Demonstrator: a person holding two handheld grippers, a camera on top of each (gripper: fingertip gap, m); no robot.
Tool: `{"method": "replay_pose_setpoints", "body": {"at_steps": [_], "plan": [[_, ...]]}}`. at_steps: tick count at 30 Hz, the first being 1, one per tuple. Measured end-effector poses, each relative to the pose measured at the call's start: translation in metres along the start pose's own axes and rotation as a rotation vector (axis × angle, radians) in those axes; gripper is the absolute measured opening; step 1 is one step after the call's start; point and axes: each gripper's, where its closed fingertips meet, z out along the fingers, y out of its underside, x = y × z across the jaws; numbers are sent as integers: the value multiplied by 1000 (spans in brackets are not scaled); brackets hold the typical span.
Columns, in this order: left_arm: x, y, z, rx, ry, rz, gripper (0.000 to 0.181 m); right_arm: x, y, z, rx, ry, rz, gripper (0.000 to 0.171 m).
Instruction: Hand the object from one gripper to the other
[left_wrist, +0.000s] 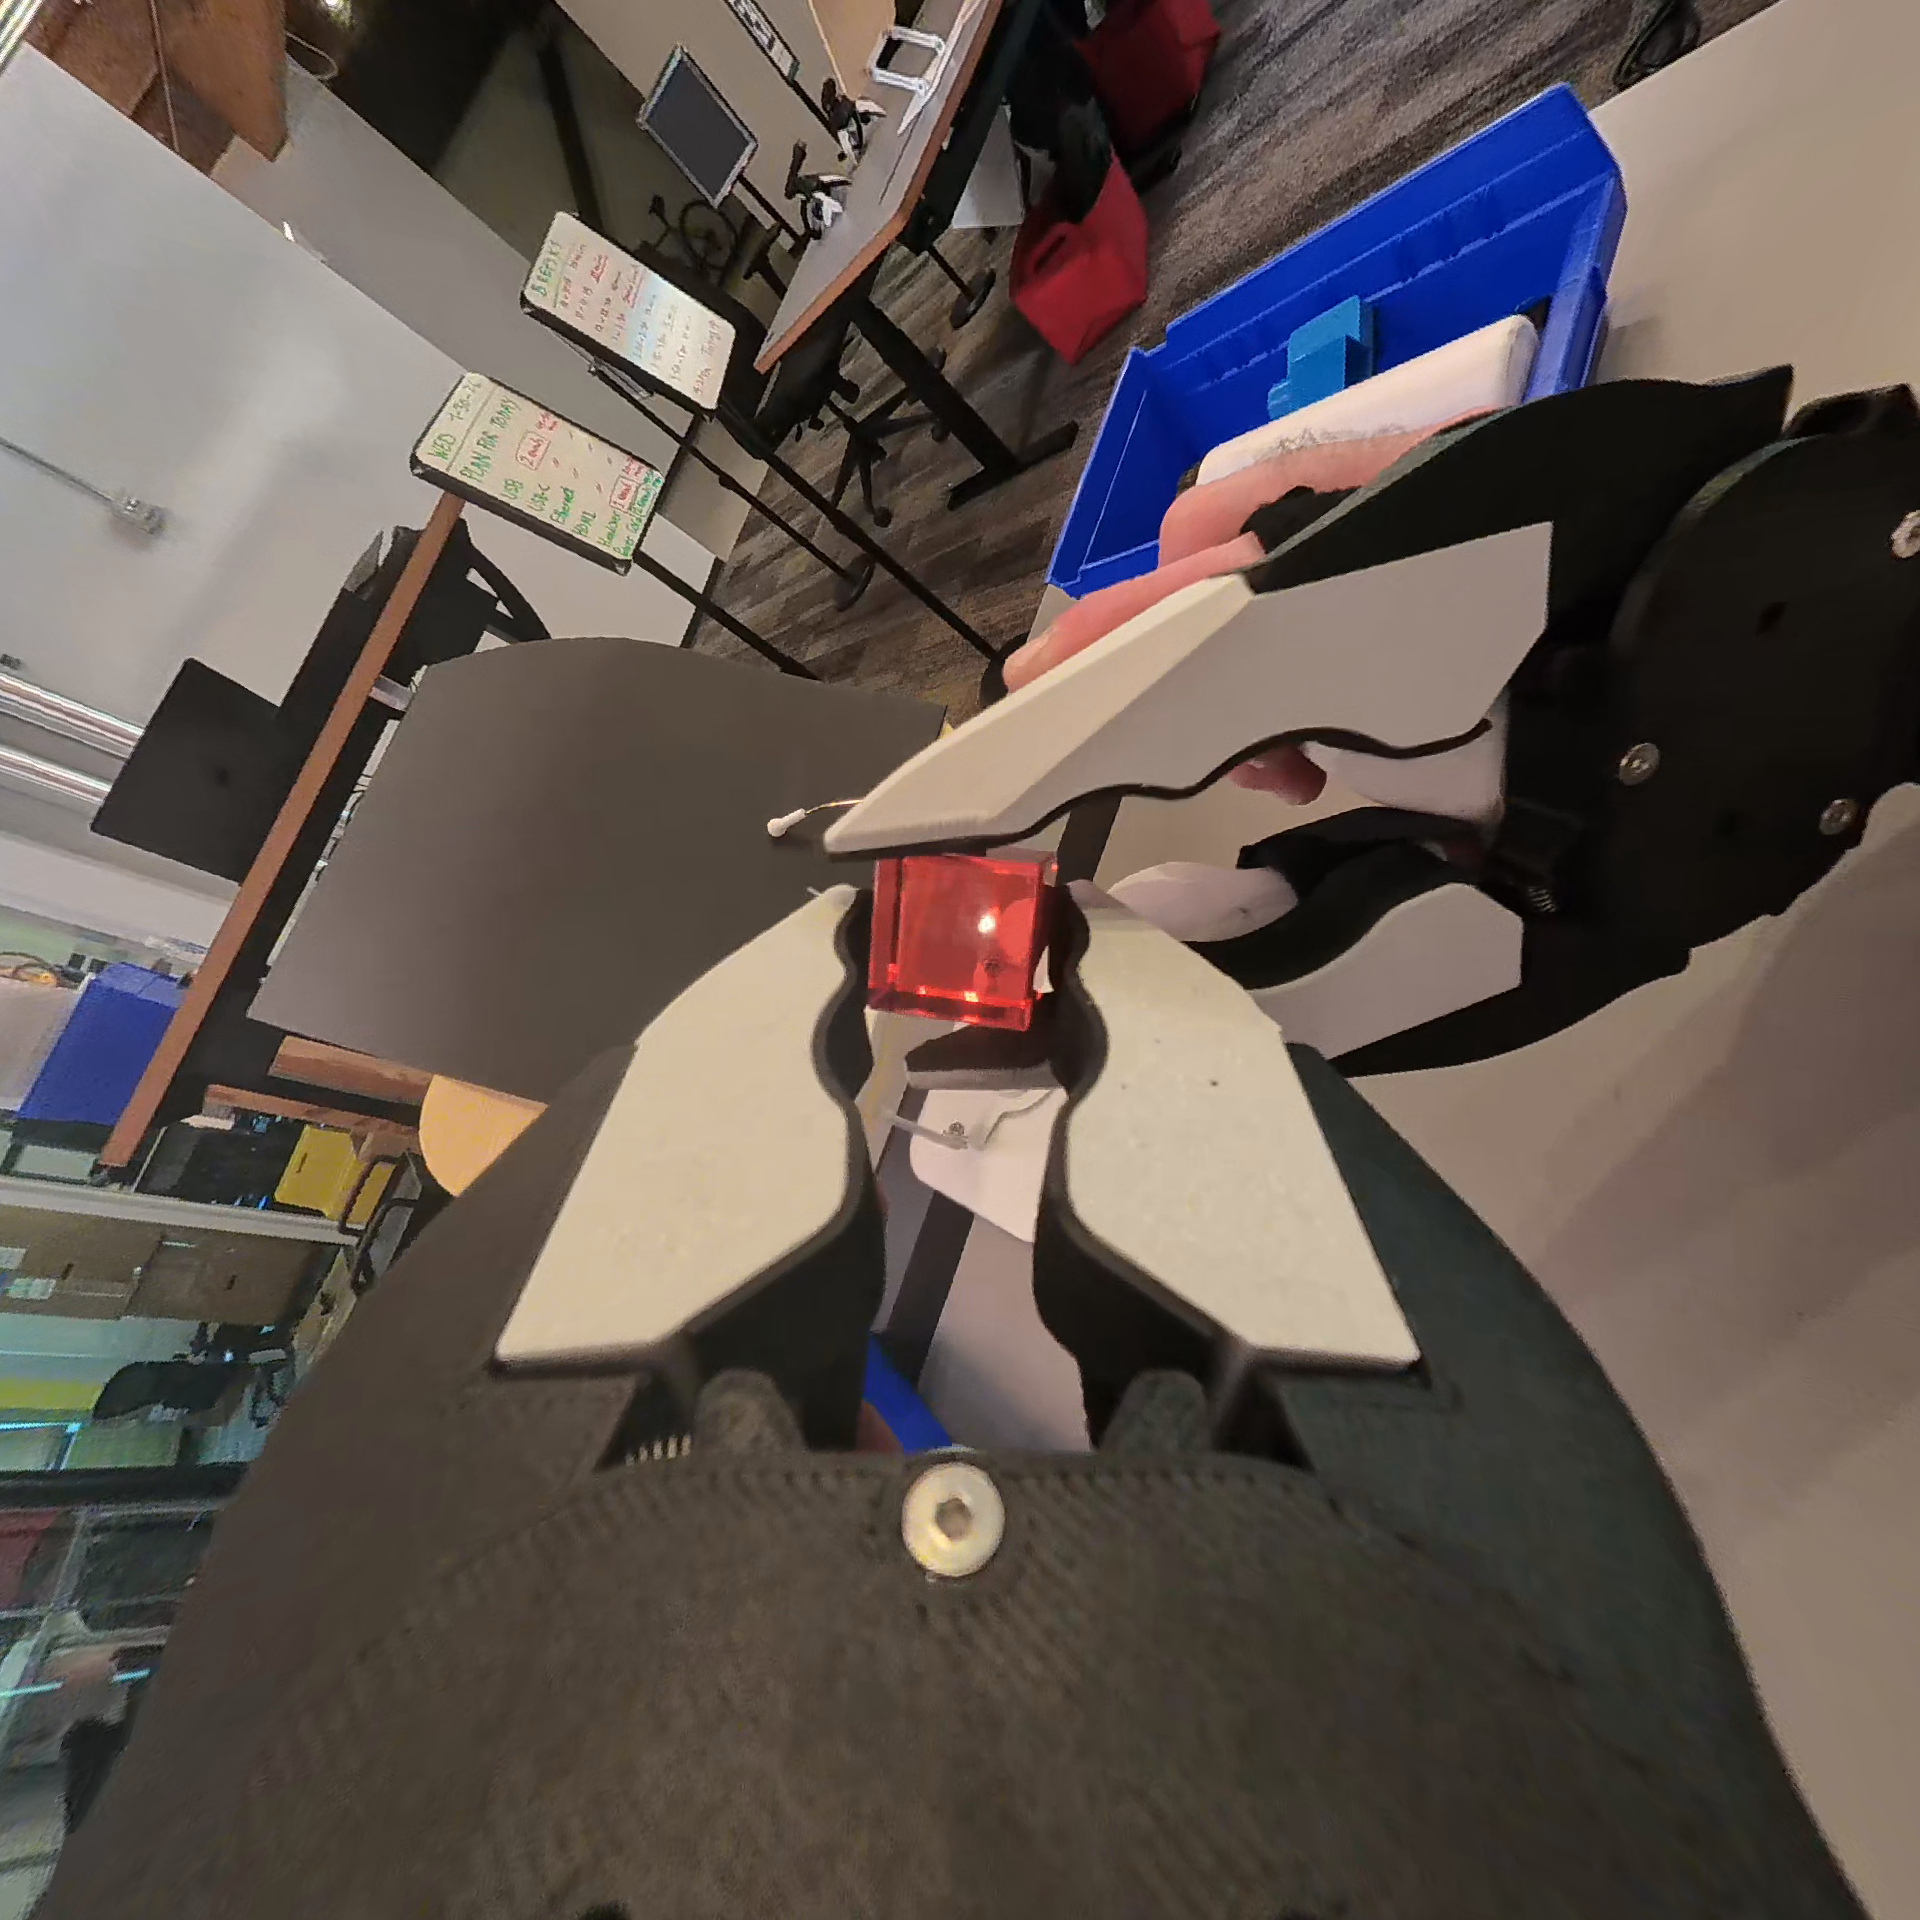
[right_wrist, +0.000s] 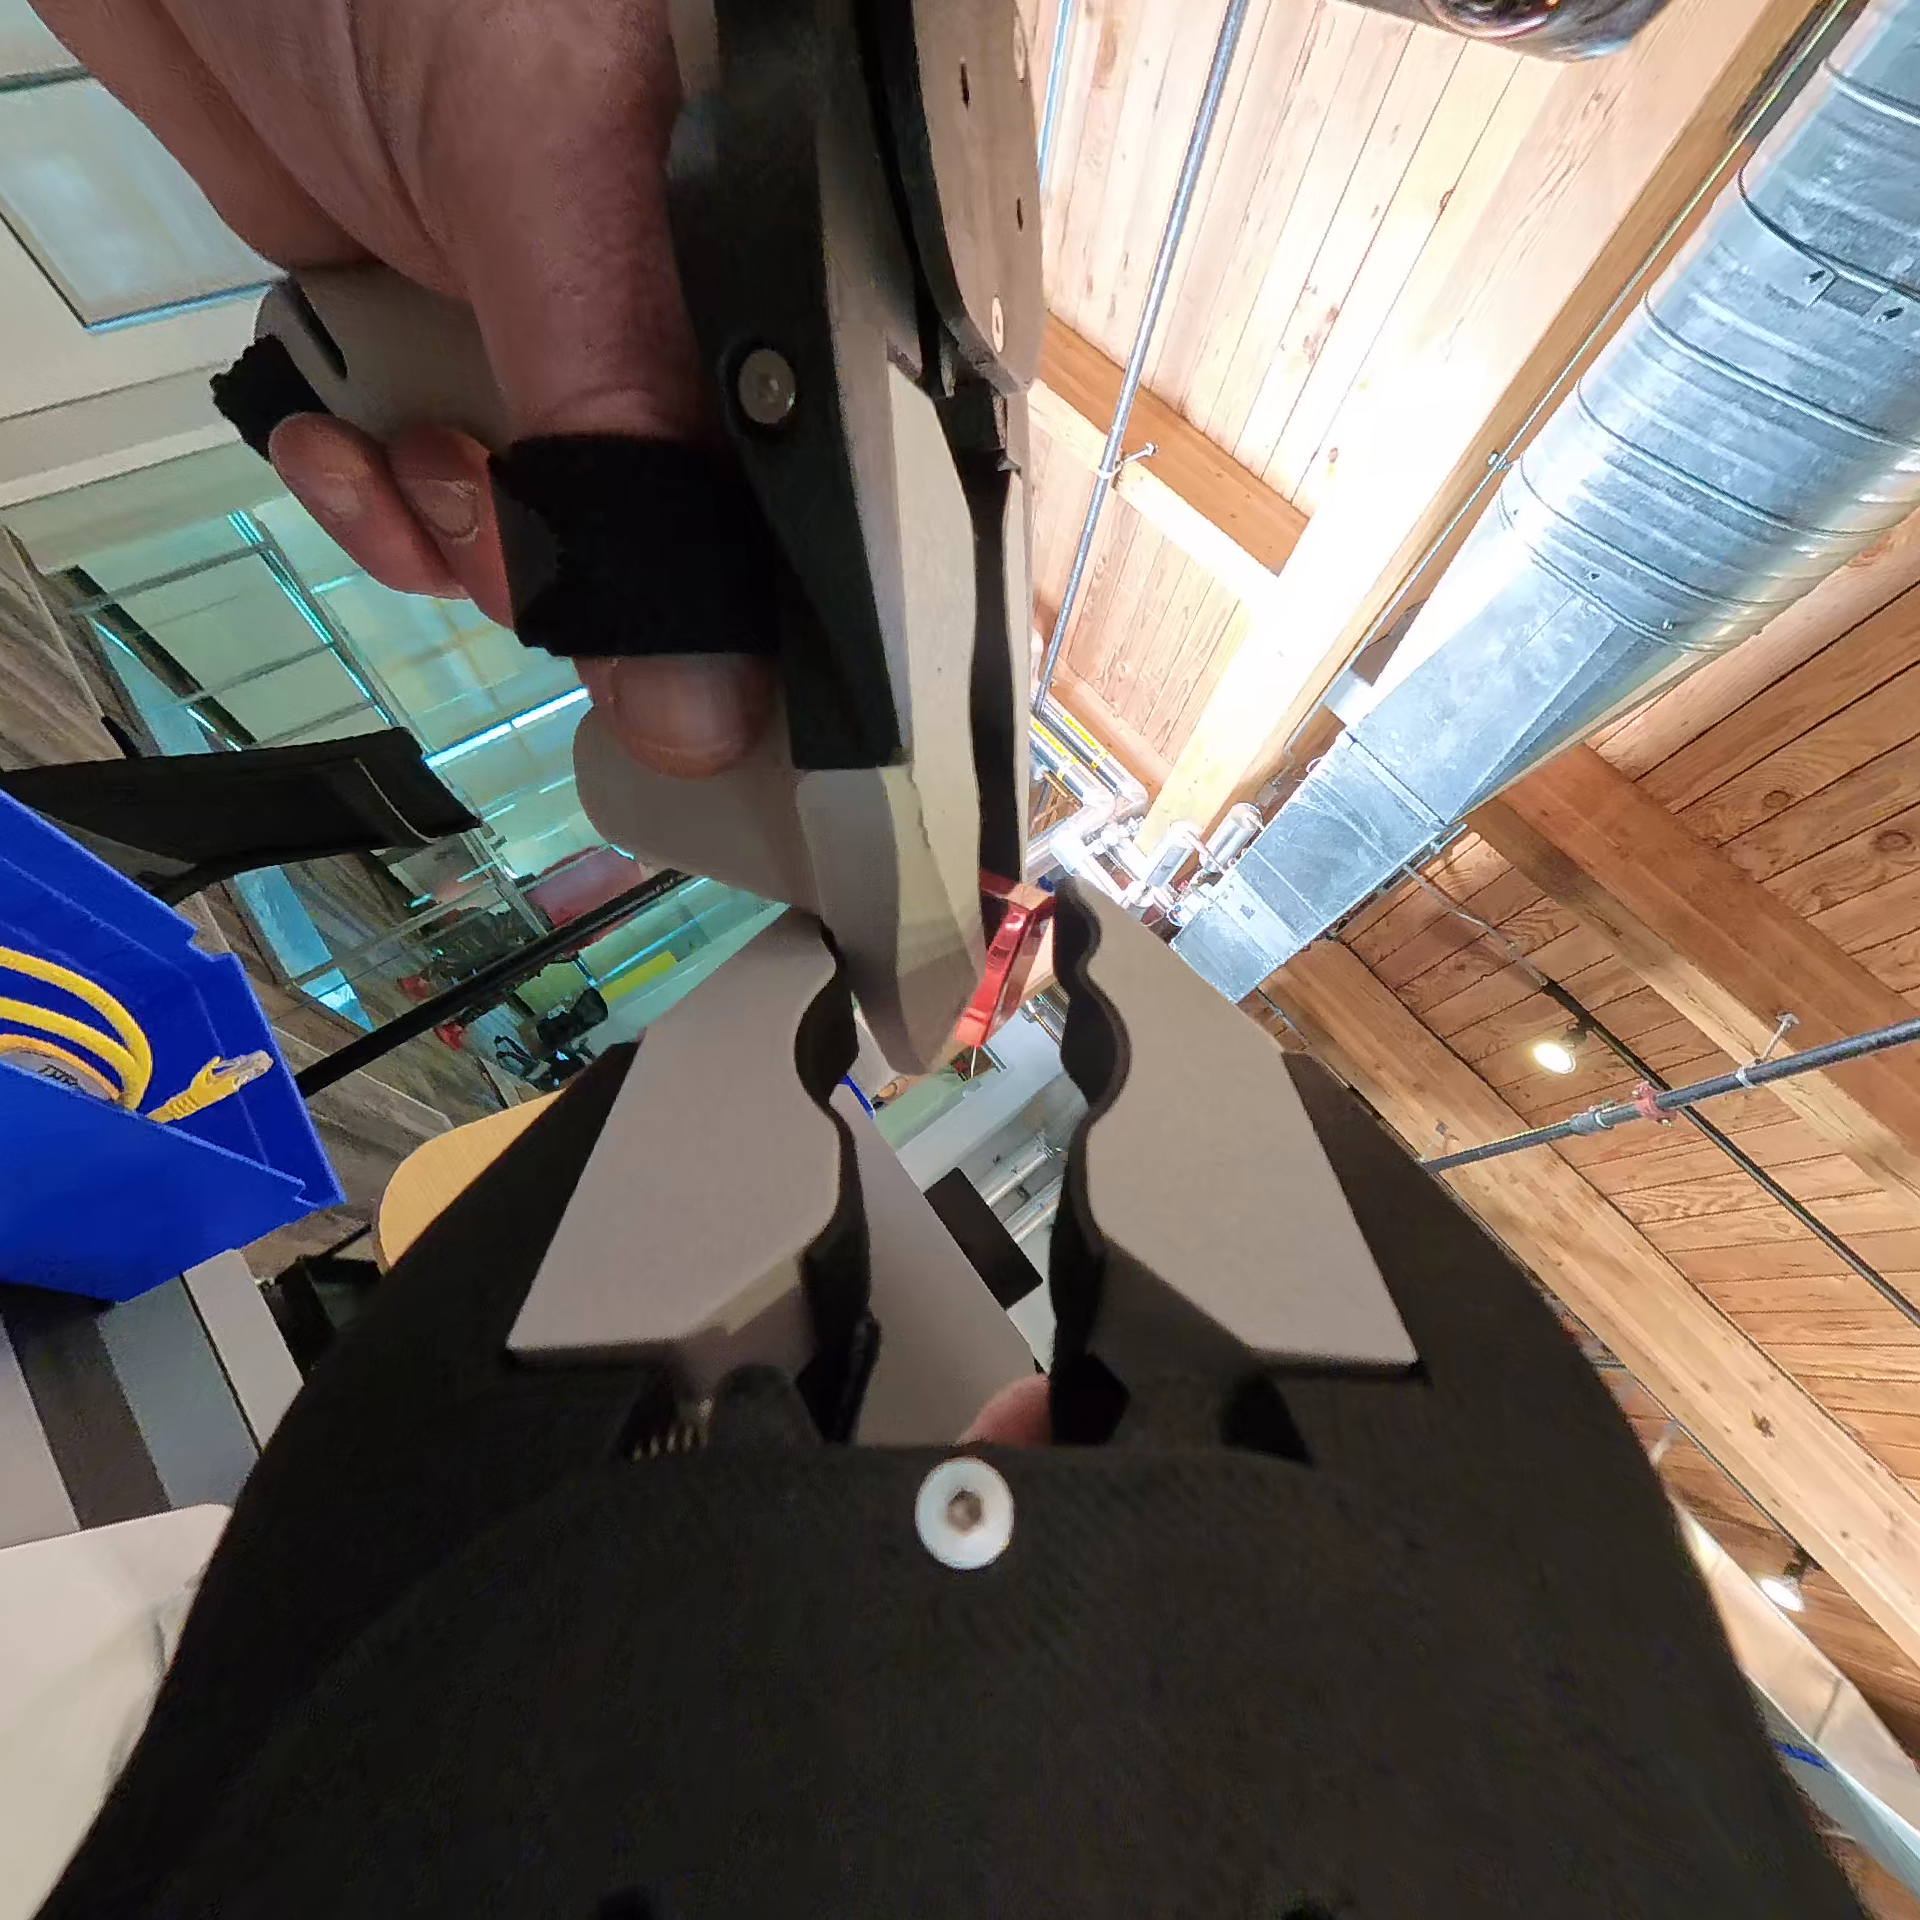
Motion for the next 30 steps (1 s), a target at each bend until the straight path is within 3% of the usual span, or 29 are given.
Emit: {"method": "replay_pose_setpoints", "body": {"at_steps": [19, 23, 25, 30], "plan": [[-7, -2, -4, 26, 24, -76, 30, -2, -4, -3, 49, -12, 24, 42], [-6, -1, -5, 47, 28, -122, 30, -1, -5, -4, 48, -13, 28, 38], [-5, 1, -4, 49, 31, -132, 30, -2, -4, -4, 46, -13, 25, 28], [-5, 3, -4, 48, 41, -147, 30, -4, -5, -4, 50, -18, 28, 28]]}}
